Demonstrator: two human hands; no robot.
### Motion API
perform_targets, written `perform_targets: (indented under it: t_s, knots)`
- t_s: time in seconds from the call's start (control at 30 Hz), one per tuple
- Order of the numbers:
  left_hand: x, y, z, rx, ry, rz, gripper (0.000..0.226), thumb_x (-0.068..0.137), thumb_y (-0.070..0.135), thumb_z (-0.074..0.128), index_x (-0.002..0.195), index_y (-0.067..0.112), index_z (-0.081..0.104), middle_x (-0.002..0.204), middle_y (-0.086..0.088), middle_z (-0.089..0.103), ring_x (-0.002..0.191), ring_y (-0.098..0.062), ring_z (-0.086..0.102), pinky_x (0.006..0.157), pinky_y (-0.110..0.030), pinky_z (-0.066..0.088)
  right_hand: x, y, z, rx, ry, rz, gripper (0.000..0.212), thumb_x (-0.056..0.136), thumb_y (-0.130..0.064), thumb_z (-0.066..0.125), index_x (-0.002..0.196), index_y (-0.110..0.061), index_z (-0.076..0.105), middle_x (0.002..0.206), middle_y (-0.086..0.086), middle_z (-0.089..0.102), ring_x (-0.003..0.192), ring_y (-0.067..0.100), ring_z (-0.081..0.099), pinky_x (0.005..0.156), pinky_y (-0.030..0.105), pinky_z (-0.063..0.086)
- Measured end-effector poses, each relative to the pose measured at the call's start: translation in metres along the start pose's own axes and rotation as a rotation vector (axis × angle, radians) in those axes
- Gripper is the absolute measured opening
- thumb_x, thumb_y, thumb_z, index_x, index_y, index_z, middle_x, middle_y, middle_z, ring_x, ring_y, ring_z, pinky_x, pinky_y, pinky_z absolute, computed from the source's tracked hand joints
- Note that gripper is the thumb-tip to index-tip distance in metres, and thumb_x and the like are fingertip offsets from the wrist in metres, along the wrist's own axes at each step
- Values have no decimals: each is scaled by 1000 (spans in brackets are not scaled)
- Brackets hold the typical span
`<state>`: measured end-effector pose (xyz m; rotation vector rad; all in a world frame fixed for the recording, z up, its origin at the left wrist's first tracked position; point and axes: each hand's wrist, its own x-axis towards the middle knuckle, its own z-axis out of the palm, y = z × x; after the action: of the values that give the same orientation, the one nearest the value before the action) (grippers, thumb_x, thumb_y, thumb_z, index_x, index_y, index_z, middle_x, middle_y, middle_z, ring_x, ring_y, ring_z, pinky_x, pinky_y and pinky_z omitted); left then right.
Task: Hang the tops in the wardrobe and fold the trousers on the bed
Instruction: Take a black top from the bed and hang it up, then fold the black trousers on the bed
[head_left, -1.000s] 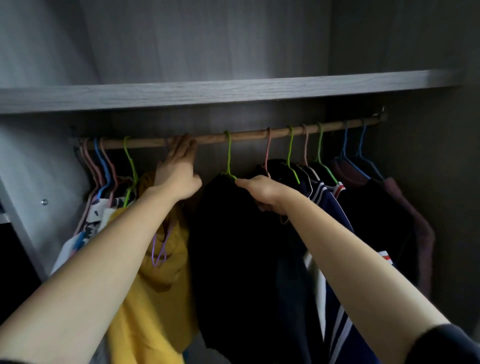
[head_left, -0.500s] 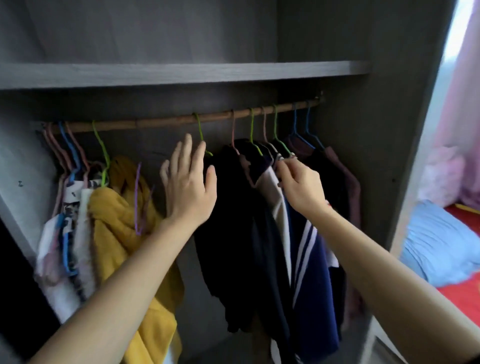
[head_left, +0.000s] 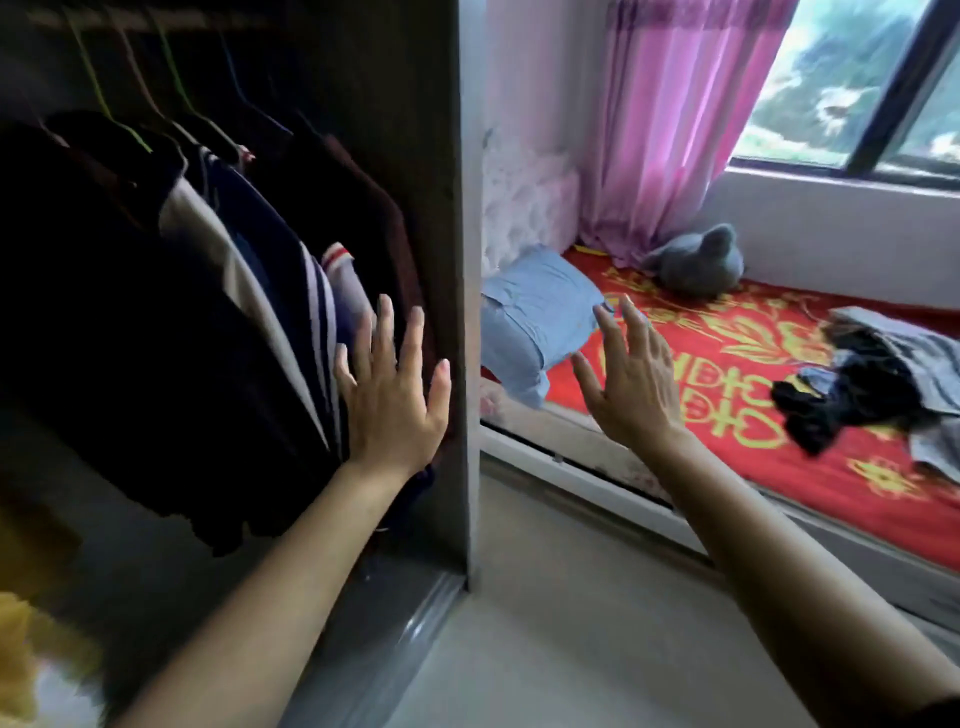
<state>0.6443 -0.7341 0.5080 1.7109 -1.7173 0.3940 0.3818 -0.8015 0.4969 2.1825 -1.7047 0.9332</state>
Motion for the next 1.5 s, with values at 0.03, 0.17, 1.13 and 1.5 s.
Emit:
perform_targets:
  t_s: [0.03, 0.17, 1.13, 1.5]
  knots:
    - [5, 19, 11, -10, -6, 30, 62, 99, 46, 34, 154, 20, 28, 163, -11, 17, 151, -28, 13, 117, -57, 14, -3, 18, -2, -9, 2, 29, 64, 97, -46, 50, 151, -17, 33, 159, 18, 25, 142, 37, 31, 114, 51, 30]
    - [26, 99, 66, -83, -58, 154, 63, 98, 47, 35, 155, 22, 24, 164, -10, 13, 151, -27, 10, 116, -57, 13, -22, 97, -13, -41, -3, 121, 65, 96, -46, 51, 152, -16, 33, 159, 17, 24, 142, 38, 31, 114, 52, 29]
    - [211, 611, 589, -206, -701, 729, 81, 97, 57, 35, 156, 25, -10, 159, -9, -29, 150, -32, -13, 117, -58, 17, 49, 727, -6, -399, -252, 808, 78, 94, -44, 55, 157, -17, 18, 163, 15, 12, 148, 32, 21, 120, 47, 20]
    - [252, 741, 749, -158, -875, 767, 77, 98, 58, 33, 157, 25, -3, 164, -10, -15, 151, -30, -4, 118, -53, 16, 71, 907, 32, -416, -316, 959, 80, 93, -48, 55, 158, -17, 18, 163, 17, 12, 148, 33, 22, 121, 47, 20]
